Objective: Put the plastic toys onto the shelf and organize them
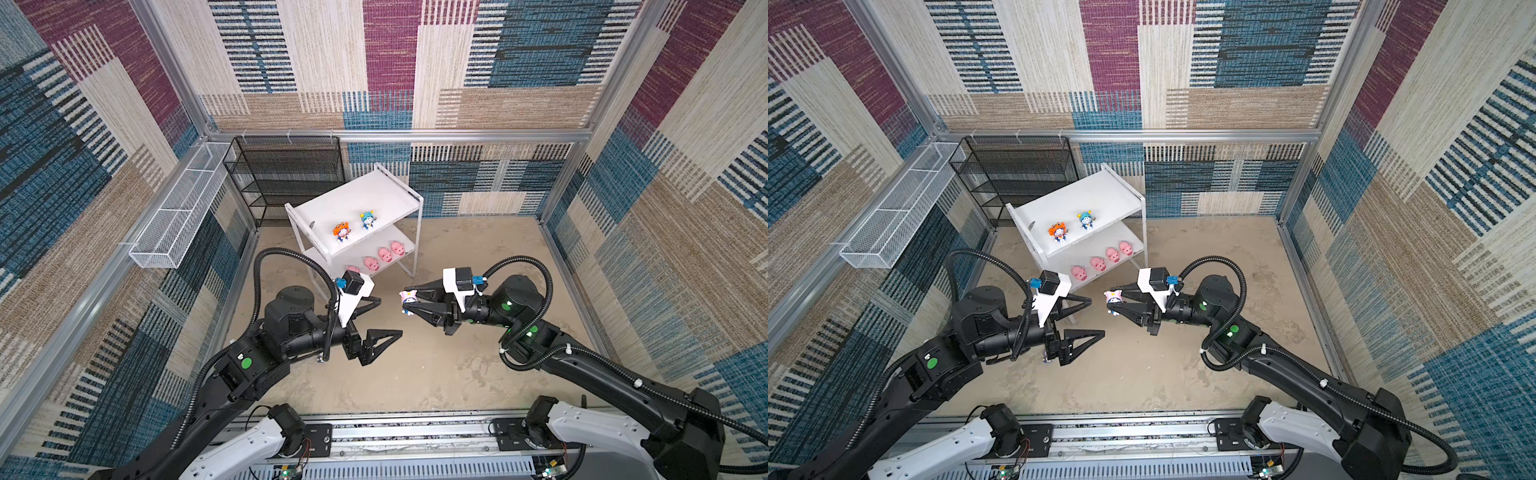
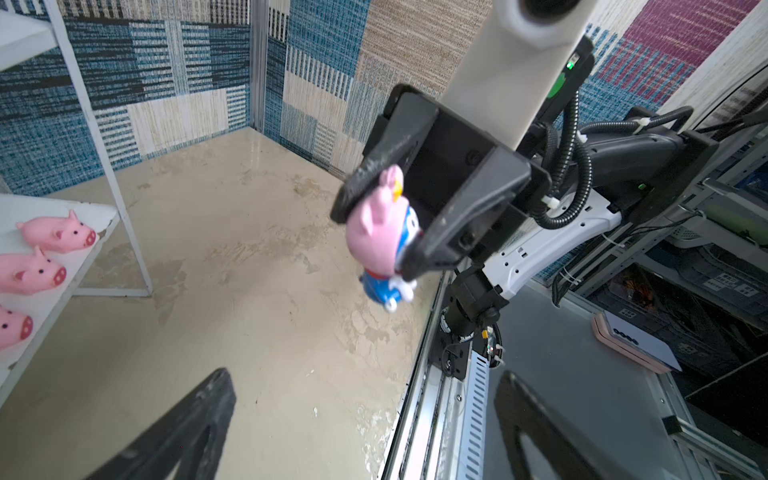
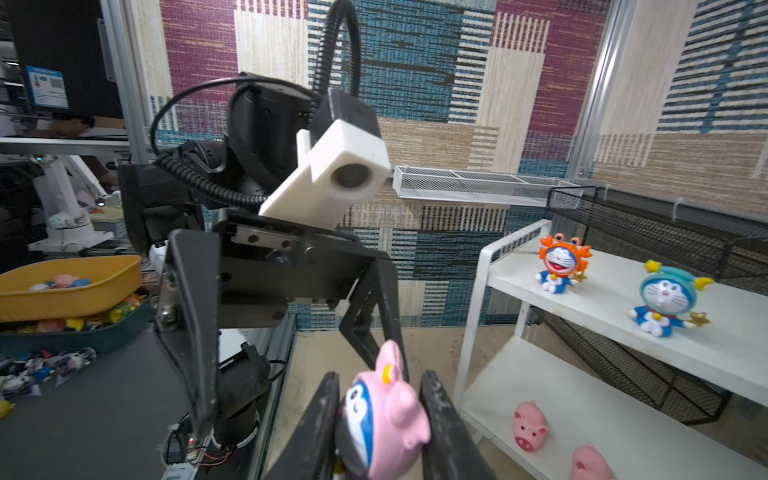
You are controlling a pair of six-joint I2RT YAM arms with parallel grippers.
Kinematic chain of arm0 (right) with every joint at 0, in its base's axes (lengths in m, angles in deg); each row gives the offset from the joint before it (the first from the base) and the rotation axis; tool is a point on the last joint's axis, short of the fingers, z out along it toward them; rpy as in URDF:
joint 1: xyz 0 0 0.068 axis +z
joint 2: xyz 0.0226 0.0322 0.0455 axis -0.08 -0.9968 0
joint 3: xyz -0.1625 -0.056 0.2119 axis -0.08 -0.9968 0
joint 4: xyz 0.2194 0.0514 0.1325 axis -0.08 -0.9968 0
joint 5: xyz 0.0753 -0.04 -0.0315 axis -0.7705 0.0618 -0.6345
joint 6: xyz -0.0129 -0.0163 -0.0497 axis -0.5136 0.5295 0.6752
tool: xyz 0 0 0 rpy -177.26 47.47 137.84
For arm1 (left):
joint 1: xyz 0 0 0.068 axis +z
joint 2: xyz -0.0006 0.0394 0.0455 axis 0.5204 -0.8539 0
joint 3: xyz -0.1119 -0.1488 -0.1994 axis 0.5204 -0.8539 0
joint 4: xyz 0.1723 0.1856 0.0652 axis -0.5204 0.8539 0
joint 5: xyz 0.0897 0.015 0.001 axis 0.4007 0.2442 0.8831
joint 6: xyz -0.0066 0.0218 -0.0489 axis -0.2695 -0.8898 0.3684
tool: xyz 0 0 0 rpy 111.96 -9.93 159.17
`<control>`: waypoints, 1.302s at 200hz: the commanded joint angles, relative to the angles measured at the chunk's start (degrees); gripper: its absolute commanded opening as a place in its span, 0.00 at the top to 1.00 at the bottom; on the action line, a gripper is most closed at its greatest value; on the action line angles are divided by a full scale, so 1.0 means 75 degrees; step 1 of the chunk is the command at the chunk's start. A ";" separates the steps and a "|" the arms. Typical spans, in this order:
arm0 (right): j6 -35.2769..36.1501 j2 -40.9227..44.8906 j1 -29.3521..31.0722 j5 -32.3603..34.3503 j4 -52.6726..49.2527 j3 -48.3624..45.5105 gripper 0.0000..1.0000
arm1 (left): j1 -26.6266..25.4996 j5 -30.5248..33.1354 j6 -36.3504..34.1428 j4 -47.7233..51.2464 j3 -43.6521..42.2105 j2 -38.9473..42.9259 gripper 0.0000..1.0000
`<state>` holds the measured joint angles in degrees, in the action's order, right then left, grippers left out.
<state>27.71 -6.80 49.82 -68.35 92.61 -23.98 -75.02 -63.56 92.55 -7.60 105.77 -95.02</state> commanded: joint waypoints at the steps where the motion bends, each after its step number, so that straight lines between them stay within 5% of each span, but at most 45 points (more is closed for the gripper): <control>1: -0.0581 0.0052 -0.0008 -0.0662 0.0646 -0.0020 0.77 | -0.0079 0.0076 0.0097 -0.1023 -0.0014 -0.0201 0.09; 65: -0.1382 0.0161 -0.0007 -0.0673 0.1638 -0.0504 0.77 | -0.0474 -0.0077 0.0271 -0.1817 -0.0157 -0.0606 0.22; 122: -0.1639 0.0248 -0.0002 -0.0508 0.1938 -0.0684 0.78 | -0.0590 -0.0025 0.0170 -0.1814 -0.0097 -0.0740 0.71; 154: -0.1587 0.0290 -0.0005 -0.0434 0.1797 -0.0716 0.77 | -0.0611 0.0031 0.0131 -0.1812 -0.0084 -0.0726 0.82; 205: -0.1271 0.0336 -0.0008 -0.0447 0.1083 -0.0522 0.73 | -0.0614 0.0183 -0.0043 -0.1476 -0.0061 -0.0659 0.87; 260: -0.0249 0.0113 -0.0019 -0.1148 -0.1511 0.0678 0.69 | -0.0612 0.0303 -0.0138 -0.1243 -0.0084 -0.0517 0.87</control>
<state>22.49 -5.12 49.58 -70.90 89.02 -21.93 -79.81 -64.98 92.49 -18.24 105.01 -98.95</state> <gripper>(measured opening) 0.318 0.177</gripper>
